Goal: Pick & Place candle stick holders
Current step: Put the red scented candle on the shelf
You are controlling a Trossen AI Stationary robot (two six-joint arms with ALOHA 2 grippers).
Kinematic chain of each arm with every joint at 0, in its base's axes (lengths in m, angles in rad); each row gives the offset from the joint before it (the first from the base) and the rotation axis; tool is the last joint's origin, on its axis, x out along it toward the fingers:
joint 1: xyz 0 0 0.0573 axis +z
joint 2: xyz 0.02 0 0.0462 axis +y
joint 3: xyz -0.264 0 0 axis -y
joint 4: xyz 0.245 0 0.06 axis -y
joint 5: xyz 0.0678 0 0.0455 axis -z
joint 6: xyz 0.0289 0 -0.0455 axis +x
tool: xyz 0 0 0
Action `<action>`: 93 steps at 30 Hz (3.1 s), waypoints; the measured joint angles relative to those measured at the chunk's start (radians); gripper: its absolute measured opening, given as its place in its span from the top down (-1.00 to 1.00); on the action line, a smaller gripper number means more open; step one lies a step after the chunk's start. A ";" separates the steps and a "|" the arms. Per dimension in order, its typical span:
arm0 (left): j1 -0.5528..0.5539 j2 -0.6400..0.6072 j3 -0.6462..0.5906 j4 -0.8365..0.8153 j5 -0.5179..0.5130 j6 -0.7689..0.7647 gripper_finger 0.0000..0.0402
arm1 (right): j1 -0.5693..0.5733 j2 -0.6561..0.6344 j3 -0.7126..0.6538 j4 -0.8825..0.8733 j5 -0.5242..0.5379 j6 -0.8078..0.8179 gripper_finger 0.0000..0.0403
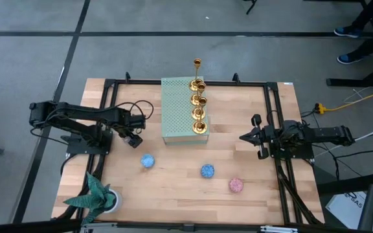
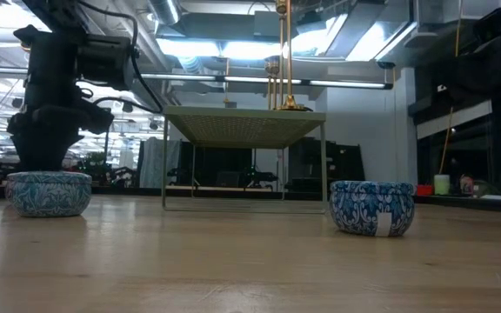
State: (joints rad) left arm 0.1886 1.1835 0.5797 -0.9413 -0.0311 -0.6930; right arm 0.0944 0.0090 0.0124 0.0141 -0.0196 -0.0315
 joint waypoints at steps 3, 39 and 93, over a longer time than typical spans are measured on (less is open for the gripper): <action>0.000 0.000 0.000 0.000 0.000 -0.001 -0.56 | 0.000 0.000 0.000 0.000 0.000 0.000 0.93; 0.045 -0.004 0.440 -0.286 -0.219 -0.045 -0.43 | 0.000 0.000 0.000 0.000 0.000 0.000 0.93; 0.404 0.749 1.312 -0.316 -0.066 0.655 -0.54 | 0.000 0.000 0.000 0.000 0.000 0.000 0.93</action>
State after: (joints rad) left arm 0.5926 1.9327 1.8915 -1.2572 -0.0971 -0.0383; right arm 0.0947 0.0093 0.0124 0.0141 -0.0195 -0.0315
